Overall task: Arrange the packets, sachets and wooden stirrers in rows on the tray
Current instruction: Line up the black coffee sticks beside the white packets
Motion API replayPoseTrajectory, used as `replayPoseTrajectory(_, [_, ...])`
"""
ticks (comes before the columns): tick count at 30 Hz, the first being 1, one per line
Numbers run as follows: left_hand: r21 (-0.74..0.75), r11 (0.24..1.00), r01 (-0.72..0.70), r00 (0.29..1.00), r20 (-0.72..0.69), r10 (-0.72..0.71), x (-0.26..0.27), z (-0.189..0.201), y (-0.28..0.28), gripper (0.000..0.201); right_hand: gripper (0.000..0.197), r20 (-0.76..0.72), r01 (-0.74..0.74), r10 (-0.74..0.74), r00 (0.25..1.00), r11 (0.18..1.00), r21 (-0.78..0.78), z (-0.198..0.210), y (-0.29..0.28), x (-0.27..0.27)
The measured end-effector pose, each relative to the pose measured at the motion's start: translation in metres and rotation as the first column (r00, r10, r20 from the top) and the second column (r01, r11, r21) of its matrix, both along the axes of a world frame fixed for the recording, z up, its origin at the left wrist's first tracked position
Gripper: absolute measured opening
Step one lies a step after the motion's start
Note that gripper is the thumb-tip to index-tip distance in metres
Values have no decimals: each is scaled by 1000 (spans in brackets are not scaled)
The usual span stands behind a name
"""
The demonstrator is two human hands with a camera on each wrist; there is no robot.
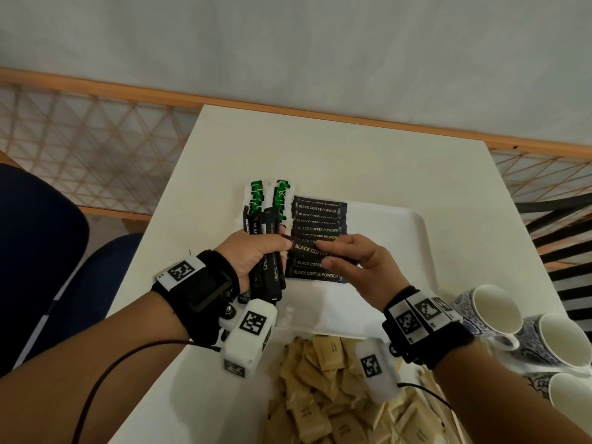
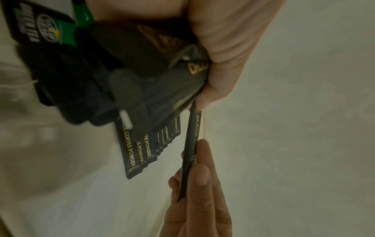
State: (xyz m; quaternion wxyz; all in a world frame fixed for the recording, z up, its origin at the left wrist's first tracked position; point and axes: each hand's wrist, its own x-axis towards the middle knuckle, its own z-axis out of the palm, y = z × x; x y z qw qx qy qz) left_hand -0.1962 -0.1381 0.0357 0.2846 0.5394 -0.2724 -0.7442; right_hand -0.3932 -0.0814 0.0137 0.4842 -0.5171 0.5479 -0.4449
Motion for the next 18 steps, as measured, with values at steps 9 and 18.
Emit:
replayPoseTrajectory(9, [-107,994,13,997,82,-4,-2,-6,2,18,31,-24,-37,43,999,975,220,-4,-9,-14])
replayPoseTrajectory(18, [-27,999,-38,997,73,40,5,-8,-11,11,13,-557,24,109,824,974,226,-14,-12,-34])
